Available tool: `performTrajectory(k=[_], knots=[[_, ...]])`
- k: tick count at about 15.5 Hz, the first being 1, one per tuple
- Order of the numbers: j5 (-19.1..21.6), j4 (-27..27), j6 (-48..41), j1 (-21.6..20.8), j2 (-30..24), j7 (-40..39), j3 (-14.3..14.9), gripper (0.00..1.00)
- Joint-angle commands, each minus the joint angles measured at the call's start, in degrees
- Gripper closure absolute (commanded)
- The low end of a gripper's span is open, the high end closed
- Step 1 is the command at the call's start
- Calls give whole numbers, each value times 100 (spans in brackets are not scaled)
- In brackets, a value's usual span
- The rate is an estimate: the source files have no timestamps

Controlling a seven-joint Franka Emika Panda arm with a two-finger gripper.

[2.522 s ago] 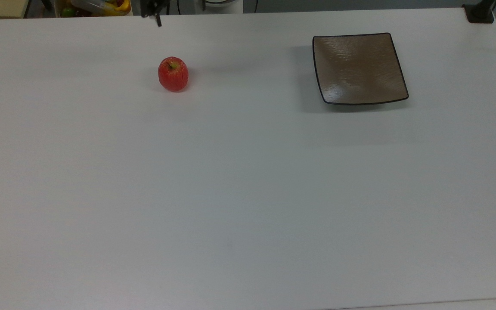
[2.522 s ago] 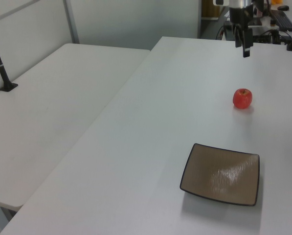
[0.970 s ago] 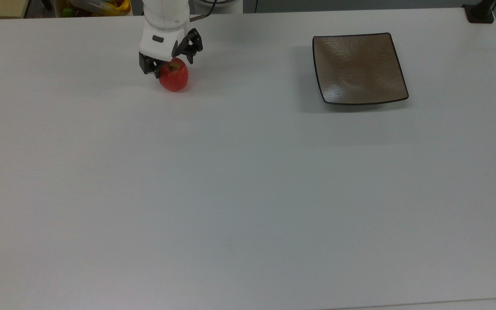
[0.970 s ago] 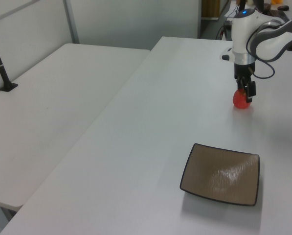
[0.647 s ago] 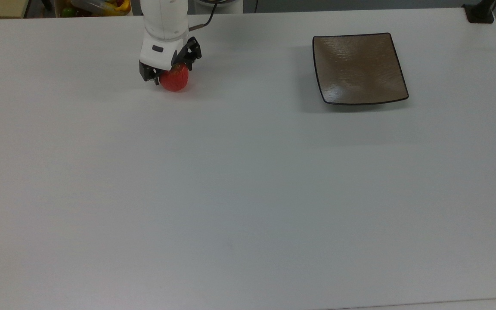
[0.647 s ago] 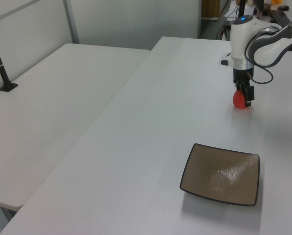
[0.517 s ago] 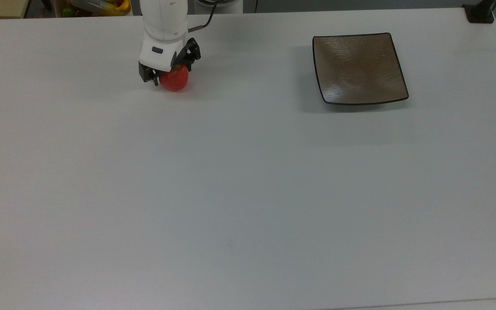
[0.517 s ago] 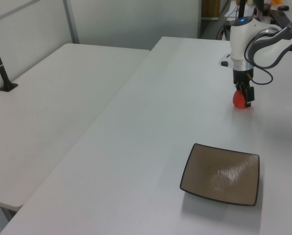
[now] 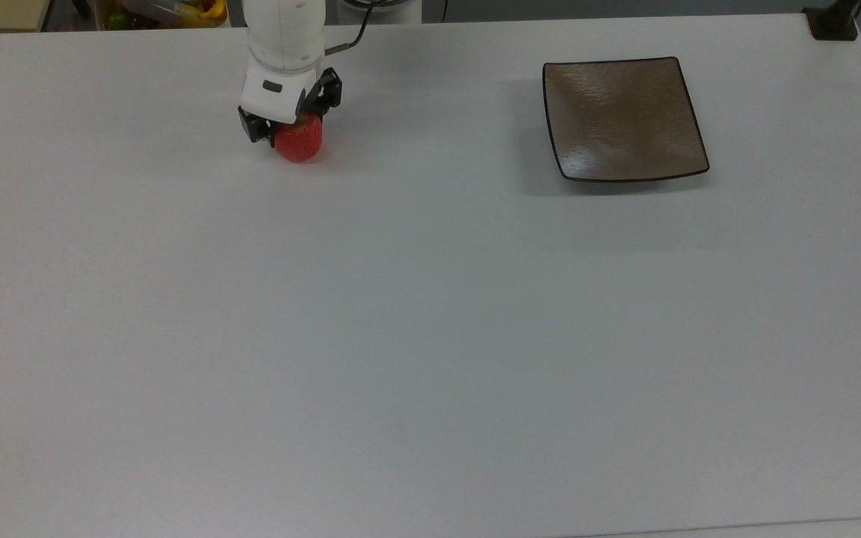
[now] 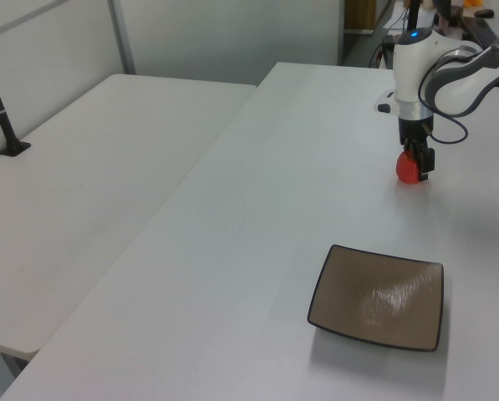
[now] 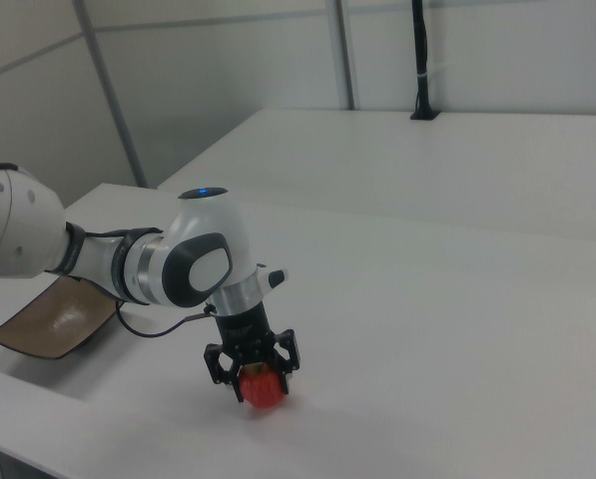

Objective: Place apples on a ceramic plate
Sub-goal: 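Close the gripper around the red apple, then lift the apple and carry it over the brown square plate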

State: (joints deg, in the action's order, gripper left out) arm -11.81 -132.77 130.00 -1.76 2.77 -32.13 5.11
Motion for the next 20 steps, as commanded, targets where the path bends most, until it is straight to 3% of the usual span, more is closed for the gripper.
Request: performTrajectory(k=[1,5,9,12,15,20], knots=[[-102,-47,26,-9,-223,39,-1,87],[-41,338,-578,-53,-452,171,-54,86],[143,1426,-1791,-141,-453,453,-133,86],[713,2279,-2661,-141,-453,453,-124,86],[803,3062,-3505,-158,-444,462,-124,86],[882,3266,-3683,-167,-497,908,-624,84]])
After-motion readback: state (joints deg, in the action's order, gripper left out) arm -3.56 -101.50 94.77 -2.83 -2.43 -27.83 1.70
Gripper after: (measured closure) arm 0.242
